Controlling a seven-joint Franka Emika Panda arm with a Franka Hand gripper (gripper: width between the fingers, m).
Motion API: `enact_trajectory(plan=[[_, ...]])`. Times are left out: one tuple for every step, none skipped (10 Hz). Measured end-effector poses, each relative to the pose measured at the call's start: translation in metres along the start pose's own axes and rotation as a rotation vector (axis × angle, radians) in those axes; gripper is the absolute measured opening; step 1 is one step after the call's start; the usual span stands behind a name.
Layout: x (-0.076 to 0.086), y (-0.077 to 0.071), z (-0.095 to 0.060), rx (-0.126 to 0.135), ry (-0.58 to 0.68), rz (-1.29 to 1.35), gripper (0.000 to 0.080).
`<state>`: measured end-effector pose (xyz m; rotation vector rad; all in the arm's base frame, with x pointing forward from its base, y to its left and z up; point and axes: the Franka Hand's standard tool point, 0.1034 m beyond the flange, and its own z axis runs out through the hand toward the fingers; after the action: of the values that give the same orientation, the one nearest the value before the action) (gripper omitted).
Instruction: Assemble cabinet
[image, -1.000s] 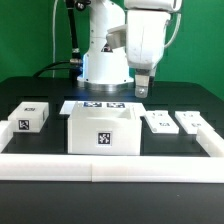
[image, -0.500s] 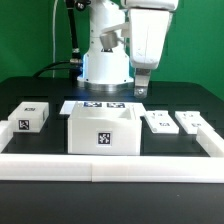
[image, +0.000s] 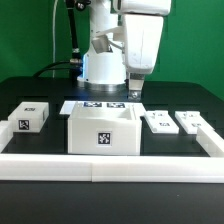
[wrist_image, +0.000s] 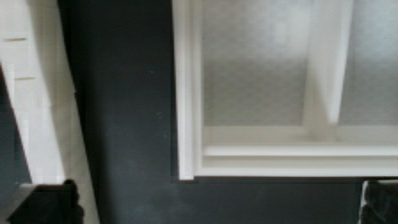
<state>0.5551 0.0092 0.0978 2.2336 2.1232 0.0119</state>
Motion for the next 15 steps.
enact_trajectory(plan=[[0.0, -0.009, 0.002, 0.01, -0.001, -0.001, 0.0798], [-0.001, -0.016, 0.003, 0.019, -0.003, -0.002, 0.0798], [-0.002, -0.023, 0.005, 0.026, -0.003, -0.003, 0.0798], [-0.006, -0.036, 0.009, 0.024, 0.001, -0.005, 0.0798], [-0.01, -0.052, 0.013, 0.028, 0.003, 0.0, 0.0798], [-0.011, -0.066, 0.016, 0.033, 0.005, 0.002, 0.0798], [-0.012, -0.076, 0.019, 0.035, 0.007, 0.003, 0.0798], [-0.014, -0.087, 0.023, 0.045, 0.007, 0.006, 0.0798], [-0.015, -0.096, 0.026, 0.051, 0.009, 0.008, 0.0798], [-0.016, -0.104, 0.03, 0.056, 0.01, 0.01, 0.0798], [-0.017, -0.11, 0.033, 0.064, 0.011, 0.012, 0.0798], [-0.017, -0.115, 0.038, 0.07, 0.013, 0.013, 0.0798], [-0.015, -0.117, 0.044, 0.073, 0.017, 0.013, 0.0798], [-0.015, -0.12, 0.05, 0.078, 0.02, 0.013, 0.0798], [-0.014, -0.124, 0.055, 0.09, 0.021, 0.013, 0.0798]])
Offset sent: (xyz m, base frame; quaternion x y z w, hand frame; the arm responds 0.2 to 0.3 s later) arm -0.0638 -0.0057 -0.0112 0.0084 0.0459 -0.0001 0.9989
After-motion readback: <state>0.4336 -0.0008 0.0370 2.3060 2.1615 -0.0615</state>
